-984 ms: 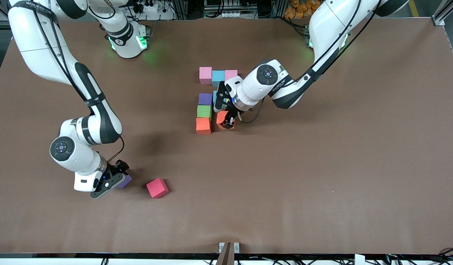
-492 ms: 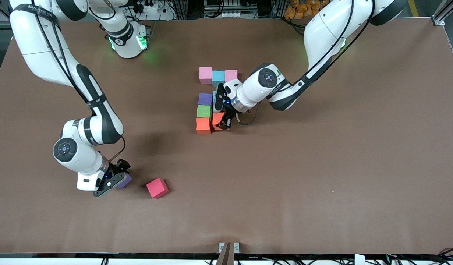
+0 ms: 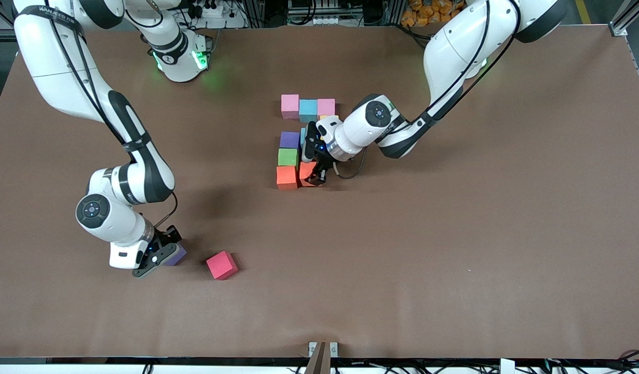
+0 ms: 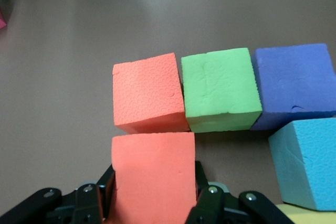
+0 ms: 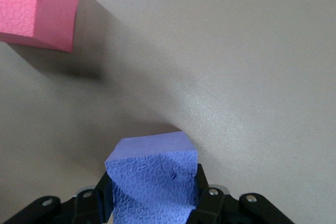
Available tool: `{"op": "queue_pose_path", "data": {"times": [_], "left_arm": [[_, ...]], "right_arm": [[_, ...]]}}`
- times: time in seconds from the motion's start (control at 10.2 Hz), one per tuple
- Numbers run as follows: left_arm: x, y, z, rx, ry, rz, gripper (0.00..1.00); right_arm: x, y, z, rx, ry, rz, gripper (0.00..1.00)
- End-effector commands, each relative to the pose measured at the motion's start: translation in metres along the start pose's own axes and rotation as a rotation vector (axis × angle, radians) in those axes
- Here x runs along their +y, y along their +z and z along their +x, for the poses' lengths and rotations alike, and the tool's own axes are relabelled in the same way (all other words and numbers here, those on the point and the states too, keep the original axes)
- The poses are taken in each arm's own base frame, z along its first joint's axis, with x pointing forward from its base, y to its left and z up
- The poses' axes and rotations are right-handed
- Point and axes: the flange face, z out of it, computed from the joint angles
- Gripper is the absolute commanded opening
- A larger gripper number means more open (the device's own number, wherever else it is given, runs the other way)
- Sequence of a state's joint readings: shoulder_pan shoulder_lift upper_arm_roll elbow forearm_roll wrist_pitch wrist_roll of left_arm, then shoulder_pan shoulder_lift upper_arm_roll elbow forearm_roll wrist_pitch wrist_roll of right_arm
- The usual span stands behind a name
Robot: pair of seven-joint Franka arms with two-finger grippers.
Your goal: Form number 2 with 11 blocks
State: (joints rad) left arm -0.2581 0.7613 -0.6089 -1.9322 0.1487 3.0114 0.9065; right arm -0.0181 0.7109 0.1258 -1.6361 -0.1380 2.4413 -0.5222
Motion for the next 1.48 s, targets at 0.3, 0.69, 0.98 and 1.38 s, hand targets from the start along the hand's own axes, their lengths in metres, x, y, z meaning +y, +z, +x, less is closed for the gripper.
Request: {"op": "queue_pose_path", "data": {"times": [0.3, 0.69, 0.98, 1.38], "left_arm": [[0.001, 0.005, -0.002, 0.044, -0.004, 0.042, 0.01], [0.002, 0.010, -0.003, 0.046, 0.028, 0.039, 0.01], [0.006, 0.015, -0.004, 0.046, 0.068, 0.031, 0.01], [0.005, 0.018, -0.003, 0.050, 0.060, 0.031, 0.02]], "right_arm": [[-0.031, -0.019, 0.021, 0.002, 0.070, 0.040, 0.00], [-0.031, -0.019, 0.021, 0.002, 0.070, 0.040, 0.00], [-0.030, -0.020, 0.020, 0.003, 0.071, 0.039, 0.00], [-0.032, -0.020, 0.020, -0.006, 0.074, 0.044, 0.00]]}}
